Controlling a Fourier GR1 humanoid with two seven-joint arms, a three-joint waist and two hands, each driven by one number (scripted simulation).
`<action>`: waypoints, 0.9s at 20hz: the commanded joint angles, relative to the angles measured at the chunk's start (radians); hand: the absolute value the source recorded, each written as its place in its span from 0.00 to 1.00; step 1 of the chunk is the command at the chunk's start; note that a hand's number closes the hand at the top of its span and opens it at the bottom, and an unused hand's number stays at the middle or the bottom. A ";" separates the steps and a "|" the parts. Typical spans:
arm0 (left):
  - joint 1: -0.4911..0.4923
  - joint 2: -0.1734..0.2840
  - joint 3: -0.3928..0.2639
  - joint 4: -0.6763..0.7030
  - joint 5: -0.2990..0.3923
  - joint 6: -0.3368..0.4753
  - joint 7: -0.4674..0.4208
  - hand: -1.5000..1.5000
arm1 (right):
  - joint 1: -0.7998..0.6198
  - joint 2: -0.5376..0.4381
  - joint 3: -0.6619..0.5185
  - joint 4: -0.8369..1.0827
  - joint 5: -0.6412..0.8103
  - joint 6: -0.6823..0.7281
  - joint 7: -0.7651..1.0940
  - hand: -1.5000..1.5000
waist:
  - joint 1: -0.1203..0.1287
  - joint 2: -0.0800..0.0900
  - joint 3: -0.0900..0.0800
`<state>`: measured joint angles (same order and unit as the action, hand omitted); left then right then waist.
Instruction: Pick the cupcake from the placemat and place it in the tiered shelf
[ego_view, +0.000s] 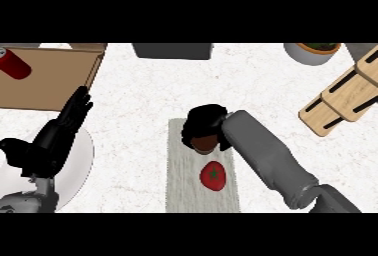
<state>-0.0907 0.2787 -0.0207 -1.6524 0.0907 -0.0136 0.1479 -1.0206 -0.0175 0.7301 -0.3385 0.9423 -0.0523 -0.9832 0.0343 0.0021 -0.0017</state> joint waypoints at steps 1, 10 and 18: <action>0.040 -0.003 0.029 -0.002 0.002 0.025 0.000 0.50 | 0.130 -0.088 -0.089 -0.004 -0.067 -0.084 0.087 1.00 | -0.071 -0.016 0.002; 0.125 0.034 0.114 -0.016 0.008 0.061 0.014 0.50 | 0.372 -0.473 -0.418 0.012 -0.377 -0.124 0.061 1.00 | -0.217 -0.059 -0.001; 0.171 0.052 0.132 -0.040 0.027 0.033 0.000 0.50 | 0.444 -0.673 -0.613 -0.181 -0.606 0.002 -0.074 1.00 | -0.210 -0.066 -0.007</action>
<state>0.0571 0.3174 0.1011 -1.6758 0.1083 0.0339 0.1514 -0.6046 -0.5956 0.2021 -0.4440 0.4332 -0.1156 -0.9990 -0.1806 -0.0600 -0.0062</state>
